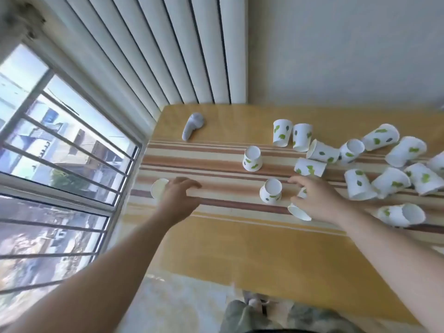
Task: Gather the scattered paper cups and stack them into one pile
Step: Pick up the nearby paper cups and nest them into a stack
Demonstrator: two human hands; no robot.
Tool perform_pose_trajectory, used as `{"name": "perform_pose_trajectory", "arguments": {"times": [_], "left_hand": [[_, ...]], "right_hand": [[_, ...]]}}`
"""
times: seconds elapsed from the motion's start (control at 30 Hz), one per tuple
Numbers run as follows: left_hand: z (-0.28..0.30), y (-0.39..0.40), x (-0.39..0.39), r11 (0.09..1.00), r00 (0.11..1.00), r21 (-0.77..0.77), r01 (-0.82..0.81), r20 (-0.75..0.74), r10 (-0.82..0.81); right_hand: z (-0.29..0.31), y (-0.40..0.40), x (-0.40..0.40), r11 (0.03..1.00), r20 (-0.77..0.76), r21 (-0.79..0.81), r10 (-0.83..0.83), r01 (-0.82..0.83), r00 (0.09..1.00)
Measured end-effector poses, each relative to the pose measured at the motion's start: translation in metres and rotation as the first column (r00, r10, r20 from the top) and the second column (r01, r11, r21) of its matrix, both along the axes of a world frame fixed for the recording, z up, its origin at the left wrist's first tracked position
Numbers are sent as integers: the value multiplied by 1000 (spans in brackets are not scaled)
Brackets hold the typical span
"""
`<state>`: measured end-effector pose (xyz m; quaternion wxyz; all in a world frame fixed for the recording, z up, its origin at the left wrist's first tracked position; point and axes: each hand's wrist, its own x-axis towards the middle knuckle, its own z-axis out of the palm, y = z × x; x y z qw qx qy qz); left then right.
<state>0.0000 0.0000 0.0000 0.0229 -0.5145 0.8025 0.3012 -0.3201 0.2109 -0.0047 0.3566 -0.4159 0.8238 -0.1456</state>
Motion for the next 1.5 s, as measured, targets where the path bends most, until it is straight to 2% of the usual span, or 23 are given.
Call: {"name": "perform_pose_trajectory", "arguments": {"times": [0.03, 0.1, 0.2, 0.27, 0.33, 0.43, 0.53, 0.6, 0.7, 0.77, 0.9, 0.97, 1.1, 1.13, 1.2, 1.27, 1.33, 1.43, 1.5], "left_hand": [[-5, -11, 8, 996, 1000, -90, 14, 20, -12], [-13, -36, 25, 977, 986, -210, -24, 157, 58], [-30, -66, 46, 990, 939, -110, -92, 322, 123], [-45, -73, 52, 993, 944, 39, -110, 317, 92], [-57, -69, 55, 989, 963, 112, -97, 260, 65], [-60, -43, 43, 999, 970, -18, -36, 238, 39], [-53, 10, 4, 977, 983, -128, 168, 95, -157], [-50, 56, -31, 935, 942, -138, 328, -25, -334], [-54, 114, -84, 872, 862, -96, 481, -132, -490], [-61, 144, -113, 823, 814, -81, 563, -120, -569], [-84, 182, -138, 718, 718, -19, 696, 21, -696], [-94, 193, -136, 739, 740, 23, 673, -20, -673], [-116, 211, -129, 876, 844, -20, 482, -257, -470], [-124, 215, -133, 912, 866, -21, 411, -305, -397], [-139, 222, -144, 957, 874, -53, 286, -394, -283], [-155, 229, -153, 968, 849, -112, 224, -465, -250], [-168, 236, -160, 961, 827, -180, 210, -492, -272], [-185, 242, -162, 912, 826, -332, 239, -425, -371], [-193, 245, -159, 892, 849, -395, 217, -374, -373]], "right_hand": [[-4, -5, 4, 1000, 6, 10, 7, -7, 1000], [-7, -14, 12, 999, 10, 36, 2, -3, 1000], [-15, -22, 20, 998, 20, 62, 11, -12, 1000], [-19, -25, 21, 998, 15, 61, 13, -14, 1000], [-23, -23, 21, 998, 7, 61, 9, -9, 1000], [-22, -9, 16, 997, 6, 70, -19, 19, 1000], [-24, 18, 8, 995, 8, 61, -83, 82, 997], [-26, 43, 3, 989, -1, 74, -125, 125, 992], [-31, 84, -4, 978, -11, 99, -184, 184, 983], [-37, 108, -8, 966, -6, 114, -232, 231, 973], [-48, 138, -11, 955, 4, 138, -264, 261, 965], [-56, 146, -10, 957, 20, 130, -265, 260, 964], [-94, 151, -5, 970, 79, 30, -243, 241, 967], [-107, 151, -6, 971, 64, -24, -237, 239, 969], [-137, 149, -9, 971, -73, -176, -180, 165, 981], [-167, 151, -13, 944, -235, -328, -125, 42, 964], [-187, 157, -14, 897, -297, -440, -110, -34, 948], [-206, 167, -16, 863, -390, -480, -47, -160, 919], [-211, 170, -15, 851, -432, -484, -30, -203, 901]]}}
